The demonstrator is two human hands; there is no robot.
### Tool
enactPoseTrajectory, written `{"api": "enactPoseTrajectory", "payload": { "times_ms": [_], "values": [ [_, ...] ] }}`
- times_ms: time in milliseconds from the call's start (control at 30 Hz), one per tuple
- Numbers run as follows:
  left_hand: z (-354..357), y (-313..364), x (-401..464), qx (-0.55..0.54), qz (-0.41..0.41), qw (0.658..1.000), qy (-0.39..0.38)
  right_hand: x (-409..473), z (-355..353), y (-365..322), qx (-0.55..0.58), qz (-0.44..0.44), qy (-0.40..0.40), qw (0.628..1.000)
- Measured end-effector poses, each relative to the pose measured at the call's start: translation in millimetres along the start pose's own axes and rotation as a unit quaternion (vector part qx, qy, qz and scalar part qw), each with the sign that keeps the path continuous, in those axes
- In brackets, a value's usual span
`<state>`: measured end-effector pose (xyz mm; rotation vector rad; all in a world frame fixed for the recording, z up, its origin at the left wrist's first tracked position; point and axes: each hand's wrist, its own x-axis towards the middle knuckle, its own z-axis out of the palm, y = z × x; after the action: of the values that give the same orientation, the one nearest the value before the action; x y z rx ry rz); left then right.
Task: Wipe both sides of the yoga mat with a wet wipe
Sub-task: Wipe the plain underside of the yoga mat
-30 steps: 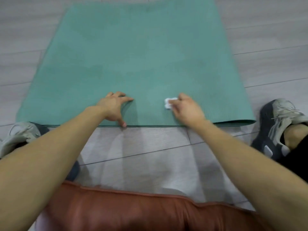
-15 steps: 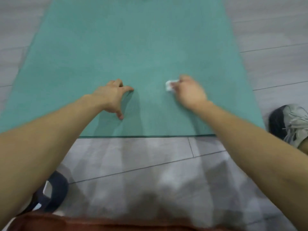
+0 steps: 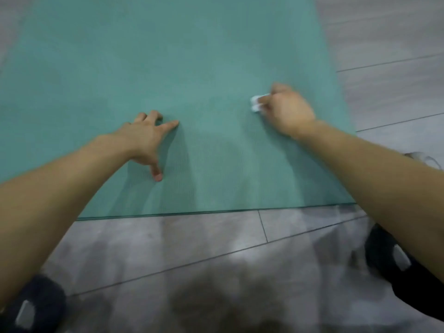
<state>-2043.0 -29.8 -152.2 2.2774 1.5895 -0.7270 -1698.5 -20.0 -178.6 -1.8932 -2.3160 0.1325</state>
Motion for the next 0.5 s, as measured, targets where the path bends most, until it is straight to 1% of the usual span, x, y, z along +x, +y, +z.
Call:
{"api": "enactPoseTrajectory", "payload": {
  "times_ms": [33,67,100,133,167,200,233,267,300,333,367,400,433,467,500],
  "values": [
    [-3,6,-1,0.002,0.0,1.0,-0.003,2,-9,39,-0.01,0.097,0.035,0.995],
    [-8,14,-2,0.003,0.004,1.0,-0.003,-2,-13,60,0.001,0.184,0.063,0.981],
    [-13,23,-1,0.0,0.01,1.0,0.002,-7,-13,58,0.013,0.231,0.077,0.97],
    [-17,34,0,-0.007,0.016,1.0,0.011,-15,-6,39,0.02,0.227,0.073,0.971],
    [-22,45,2,-0.018,0.023,0.999,0.019,-27,4,8,0.043,0.177,0.049,0.982],
    [-24,57,5,-0.026,0.029,0.999,0.024,-39,14,-27,0.071,0.096,0.023,0.993],
    [-24,66,7,-0.028,0.032,0.999,0.025,-56,19,-64,0.099,-0.003,-0.015,0.995],
    [-23,74,9,-0.019,0.034,0.999,0.024,-73,23,-93,0.117,-0.111,-0.06,0.985],
    [-20,78,10,-0.002,0.034,0.999,0.024,-85,25,-110,0.112,-0.197,-0.092,0.97],
    [-18,81,11,0.014,0.033,0.999,0.024,-88,22,-113,0.098,-0.253,-0.105,0.957],
    [-16,82,11,0.022,0.032,0.999,0.025,-80,17,-101,0.095,-0.265,-0.114,0.953],
    [-15,82,10,0.023,0.034,0.999,0.025,-66,12,-80,0.09,-0.233,-0.12,0.961],
    [-15,81,10,0.022,0.035,0.999,0.025,-47,5,-48,0.075,-0.177,-0.116,0.975],
    [-15,81,9,0.021,0.034,0.999,0.024,-27,0,-11,0.047,-0.106,-0.079,0.99],
    [-15,82,9,0.021,0.032,0.999,0.021,-11,-7,30,0.001,-0.013,-0.033,0.999]
  ]
}}
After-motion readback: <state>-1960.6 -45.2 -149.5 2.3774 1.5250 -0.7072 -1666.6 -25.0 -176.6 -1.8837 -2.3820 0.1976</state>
